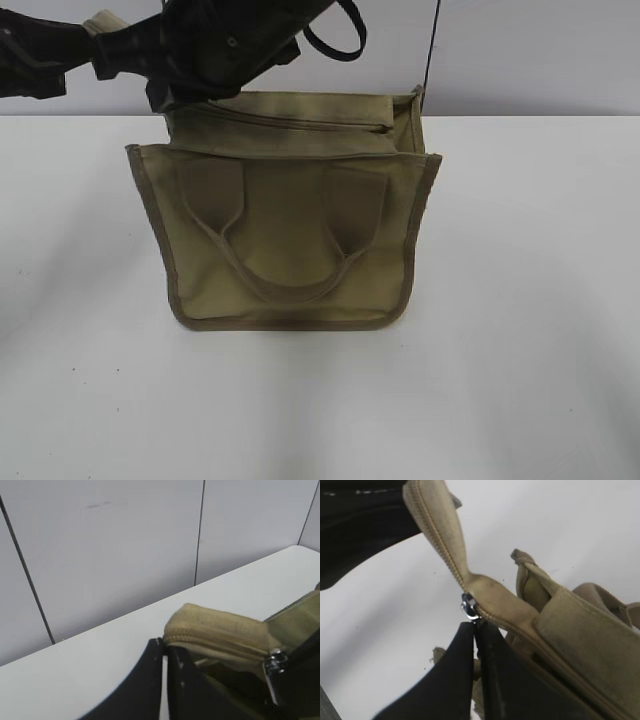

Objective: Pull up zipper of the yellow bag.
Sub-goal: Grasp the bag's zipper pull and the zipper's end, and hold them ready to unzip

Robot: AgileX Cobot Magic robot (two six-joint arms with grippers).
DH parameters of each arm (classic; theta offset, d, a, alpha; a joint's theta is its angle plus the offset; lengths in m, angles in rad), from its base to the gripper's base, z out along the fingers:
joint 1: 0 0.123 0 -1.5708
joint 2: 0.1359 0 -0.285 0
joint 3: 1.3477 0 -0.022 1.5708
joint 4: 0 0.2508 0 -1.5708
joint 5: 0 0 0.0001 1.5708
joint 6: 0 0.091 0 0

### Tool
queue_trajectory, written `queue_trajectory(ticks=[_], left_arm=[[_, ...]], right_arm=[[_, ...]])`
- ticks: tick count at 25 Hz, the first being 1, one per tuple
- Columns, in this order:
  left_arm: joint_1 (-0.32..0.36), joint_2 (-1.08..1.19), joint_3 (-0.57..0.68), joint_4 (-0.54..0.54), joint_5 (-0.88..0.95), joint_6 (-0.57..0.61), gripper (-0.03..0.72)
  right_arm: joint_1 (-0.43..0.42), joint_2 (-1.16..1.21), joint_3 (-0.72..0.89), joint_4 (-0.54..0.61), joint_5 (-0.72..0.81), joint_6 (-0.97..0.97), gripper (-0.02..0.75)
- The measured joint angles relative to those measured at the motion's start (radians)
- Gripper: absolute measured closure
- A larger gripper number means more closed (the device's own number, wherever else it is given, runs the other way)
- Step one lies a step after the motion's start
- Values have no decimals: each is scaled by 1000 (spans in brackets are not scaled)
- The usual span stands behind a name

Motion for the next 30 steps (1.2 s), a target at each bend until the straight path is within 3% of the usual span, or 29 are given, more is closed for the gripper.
queue_trajectory(ticks=[5,11,16,23,30], left_arm=[[-1,0,0,4,23,0,699],[-3,0,0,12,27,0,699],[-3,0,0,19,27,0,699],[-3,0,0,21,36,0,699],[-3,0,0,21,42,0,700]], right_arm=[[-31,-2,-1,106,28,-56,738],[-118,-1,-1,368,61,-75,738],[-166,4,-1,519,107,-95,739],[-183,32,-1,632,144,-177,739],[-184,49,-1,646,61,-188,739]])
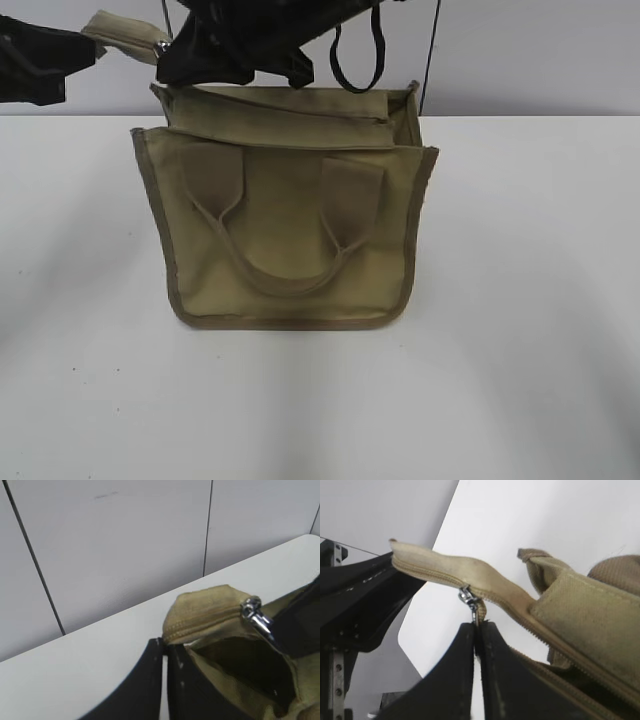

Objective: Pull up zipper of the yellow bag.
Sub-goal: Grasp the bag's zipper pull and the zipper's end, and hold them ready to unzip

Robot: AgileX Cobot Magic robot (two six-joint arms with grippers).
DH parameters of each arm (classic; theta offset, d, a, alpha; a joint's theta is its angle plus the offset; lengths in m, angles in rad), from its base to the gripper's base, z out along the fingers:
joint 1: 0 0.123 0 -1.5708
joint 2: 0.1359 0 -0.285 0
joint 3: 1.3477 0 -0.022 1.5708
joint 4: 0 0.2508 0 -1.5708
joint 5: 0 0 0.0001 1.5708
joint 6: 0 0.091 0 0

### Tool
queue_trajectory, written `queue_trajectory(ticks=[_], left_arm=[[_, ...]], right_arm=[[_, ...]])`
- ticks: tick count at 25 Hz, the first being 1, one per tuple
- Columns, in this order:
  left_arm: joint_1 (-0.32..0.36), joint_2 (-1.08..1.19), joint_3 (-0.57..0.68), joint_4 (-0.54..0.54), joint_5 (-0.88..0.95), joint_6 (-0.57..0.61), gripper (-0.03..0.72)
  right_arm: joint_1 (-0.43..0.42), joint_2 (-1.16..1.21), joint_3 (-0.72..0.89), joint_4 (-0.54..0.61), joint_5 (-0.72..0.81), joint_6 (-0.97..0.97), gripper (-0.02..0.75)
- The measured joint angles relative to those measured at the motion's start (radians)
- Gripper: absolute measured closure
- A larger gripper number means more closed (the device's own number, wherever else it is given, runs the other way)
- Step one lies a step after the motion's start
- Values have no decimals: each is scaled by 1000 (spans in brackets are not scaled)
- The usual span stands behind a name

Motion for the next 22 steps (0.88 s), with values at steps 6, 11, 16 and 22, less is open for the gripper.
queue_trajectory(ticks=[6,11,16,22], left_arm=[[1,0,0,0,-24,0,699],[2,0,-1,0,-25,0,699],[3,0,-2,4,-26,0,699],[3,0,-5,5,-38,0,700]], right_arm=[[31,46,0,7,-103,-72,739],[66,61,0,-3,-172,-164,739],[71,62,0,-13,-190,-186,728],[72,68,0,-13,-199,-188,685]])
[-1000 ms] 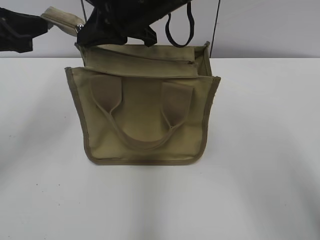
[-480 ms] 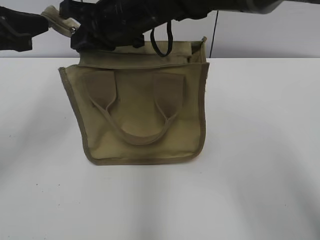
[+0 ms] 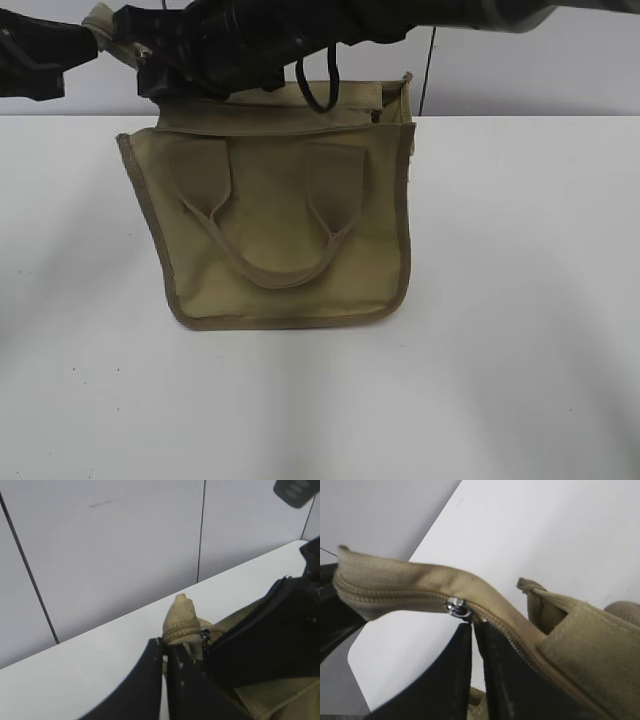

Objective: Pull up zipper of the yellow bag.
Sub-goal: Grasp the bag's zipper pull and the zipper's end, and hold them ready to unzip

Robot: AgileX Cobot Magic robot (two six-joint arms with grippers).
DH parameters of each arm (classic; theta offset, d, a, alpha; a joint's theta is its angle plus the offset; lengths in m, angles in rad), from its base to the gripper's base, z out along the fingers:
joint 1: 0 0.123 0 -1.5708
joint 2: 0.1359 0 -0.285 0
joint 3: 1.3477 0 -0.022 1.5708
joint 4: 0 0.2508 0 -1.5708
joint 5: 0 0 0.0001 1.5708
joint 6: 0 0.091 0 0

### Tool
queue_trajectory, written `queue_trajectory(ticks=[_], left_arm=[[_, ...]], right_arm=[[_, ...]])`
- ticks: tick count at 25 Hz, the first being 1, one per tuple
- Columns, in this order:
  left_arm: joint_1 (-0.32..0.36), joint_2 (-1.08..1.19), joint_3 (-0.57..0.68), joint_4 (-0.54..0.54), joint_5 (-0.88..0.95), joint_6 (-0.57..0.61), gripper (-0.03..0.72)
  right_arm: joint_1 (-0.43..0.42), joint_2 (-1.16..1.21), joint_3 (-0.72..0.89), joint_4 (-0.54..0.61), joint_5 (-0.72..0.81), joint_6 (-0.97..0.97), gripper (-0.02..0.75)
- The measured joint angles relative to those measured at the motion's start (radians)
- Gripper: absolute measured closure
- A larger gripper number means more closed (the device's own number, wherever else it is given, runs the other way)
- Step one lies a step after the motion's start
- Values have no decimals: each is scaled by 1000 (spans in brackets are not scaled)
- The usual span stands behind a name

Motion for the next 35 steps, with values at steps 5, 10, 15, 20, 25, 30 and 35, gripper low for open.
queue_trajectory(ticks=[5,10,15,20,25,30,35], left_arm=[[0,0,0,1,-11,0,700],[0,0,0,1,-18,0,700],[0,0,0,1,-19,-1,700],[0,0,0,1,-19,-1,700],[0,0,0,1,-19,-1,700],[0,0,0,1,-19,-1,700],[0,0,0,1,-19,-1,700]], right_arm=[[0,13,0,10,-19,8,681],[0,14,0,41,-37,11,637],[16,14,0,60,-38,11,523],[29,14,0,81,-38,11,501],[29,14,0,97,-38,12,499],[28,14,0,98,-38,12,503],[28,14,0,98,-38,13,608]])
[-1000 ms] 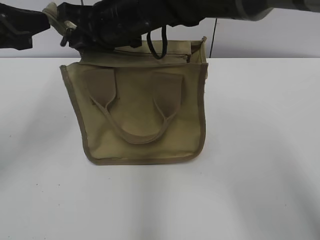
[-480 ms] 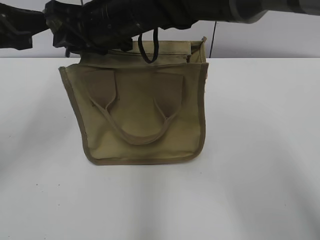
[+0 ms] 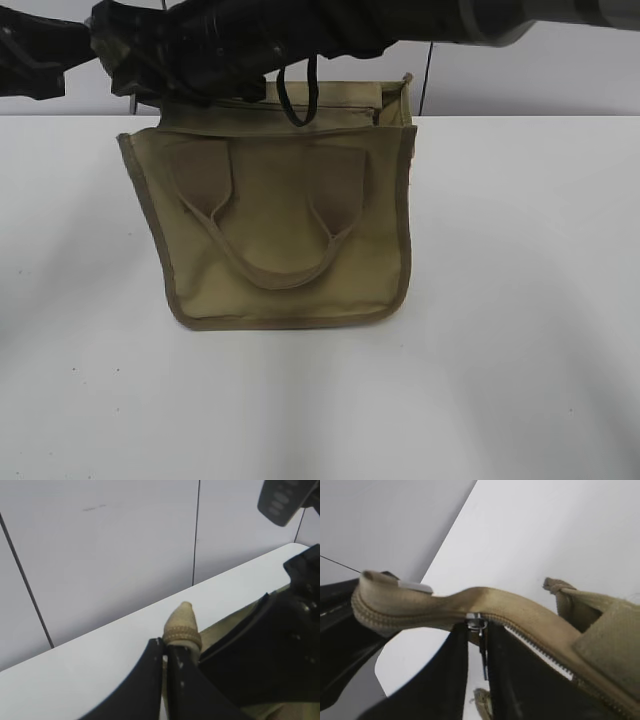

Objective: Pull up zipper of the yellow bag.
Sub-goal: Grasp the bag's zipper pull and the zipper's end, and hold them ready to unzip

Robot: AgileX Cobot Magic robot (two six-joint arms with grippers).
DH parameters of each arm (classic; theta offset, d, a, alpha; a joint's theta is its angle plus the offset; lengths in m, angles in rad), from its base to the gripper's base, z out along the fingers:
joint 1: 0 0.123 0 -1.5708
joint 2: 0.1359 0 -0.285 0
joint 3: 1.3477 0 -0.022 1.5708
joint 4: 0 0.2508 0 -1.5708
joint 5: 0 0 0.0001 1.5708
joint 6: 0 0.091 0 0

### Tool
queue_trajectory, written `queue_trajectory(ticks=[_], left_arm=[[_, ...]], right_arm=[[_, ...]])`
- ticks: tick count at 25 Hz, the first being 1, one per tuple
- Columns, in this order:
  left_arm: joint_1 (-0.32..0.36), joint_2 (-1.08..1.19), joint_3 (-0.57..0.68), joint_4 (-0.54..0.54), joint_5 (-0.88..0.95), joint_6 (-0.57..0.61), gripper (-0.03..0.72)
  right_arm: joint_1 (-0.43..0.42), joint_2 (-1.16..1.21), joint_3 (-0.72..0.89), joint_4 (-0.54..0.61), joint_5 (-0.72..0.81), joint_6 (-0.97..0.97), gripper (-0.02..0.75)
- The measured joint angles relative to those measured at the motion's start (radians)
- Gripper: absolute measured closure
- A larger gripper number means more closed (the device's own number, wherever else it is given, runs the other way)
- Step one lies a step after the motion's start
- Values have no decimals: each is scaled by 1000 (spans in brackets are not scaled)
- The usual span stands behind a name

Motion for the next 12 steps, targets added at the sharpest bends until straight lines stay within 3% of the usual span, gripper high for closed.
queue_trajectory(ticks=[5,12], left_arm=[[0,0,0,0,0,0,700],[0,0,0,1,23,0,700]], right_arm=[[-13,0,0,0,26,1,740],[-42,0,0,5,109,25,748]])
